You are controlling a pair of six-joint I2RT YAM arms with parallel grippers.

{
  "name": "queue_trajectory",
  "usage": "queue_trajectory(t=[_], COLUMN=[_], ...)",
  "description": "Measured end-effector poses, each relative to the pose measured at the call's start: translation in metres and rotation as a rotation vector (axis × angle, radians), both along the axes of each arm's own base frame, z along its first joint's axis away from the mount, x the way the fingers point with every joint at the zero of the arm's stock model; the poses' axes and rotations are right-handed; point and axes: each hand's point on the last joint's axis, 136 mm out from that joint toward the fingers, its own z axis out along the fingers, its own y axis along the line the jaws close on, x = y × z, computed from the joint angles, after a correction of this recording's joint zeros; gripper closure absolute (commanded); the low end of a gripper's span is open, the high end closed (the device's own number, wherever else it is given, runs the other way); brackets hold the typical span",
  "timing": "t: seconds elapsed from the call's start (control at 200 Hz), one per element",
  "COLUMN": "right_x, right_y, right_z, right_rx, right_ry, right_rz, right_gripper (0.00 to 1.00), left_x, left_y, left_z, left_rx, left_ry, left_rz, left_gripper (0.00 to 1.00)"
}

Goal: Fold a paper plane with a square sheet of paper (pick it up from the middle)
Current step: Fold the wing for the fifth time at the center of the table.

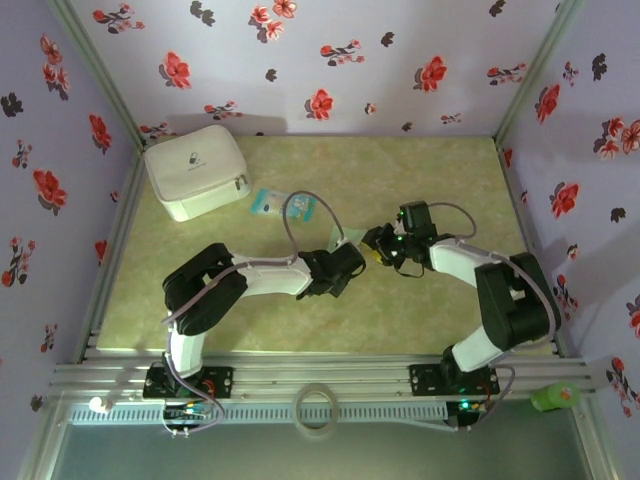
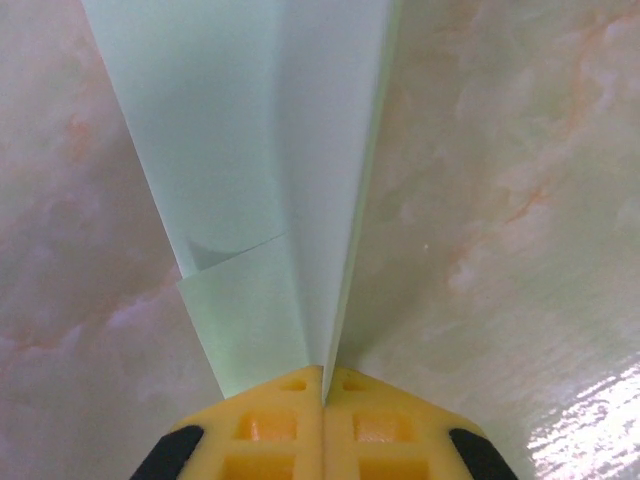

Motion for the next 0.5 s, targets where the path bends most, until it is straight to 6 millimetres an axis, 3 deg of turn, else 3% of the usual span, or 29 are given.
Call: queue_trajectory(t=[0.195,0.505], right_x=[-0.011,-0.045], right_y=[-0.026,-0.04], right_z=[0.019,0.007], right_rx=[-0.072,-0.087], right_ry=[-0.066,-0.056], right_rz=[-0.056,-0.08], right_gripper=[0.57,0.57], left_x=[-0.003,-0.003], left_y=[0.005,0.002], left_z=[0.002,-0.002], left_rx=[-0.14,-0.318], left_ry=[0.096,0.228], left_rz=[0.032,0.059], left_gripper=[1.0,1.0])
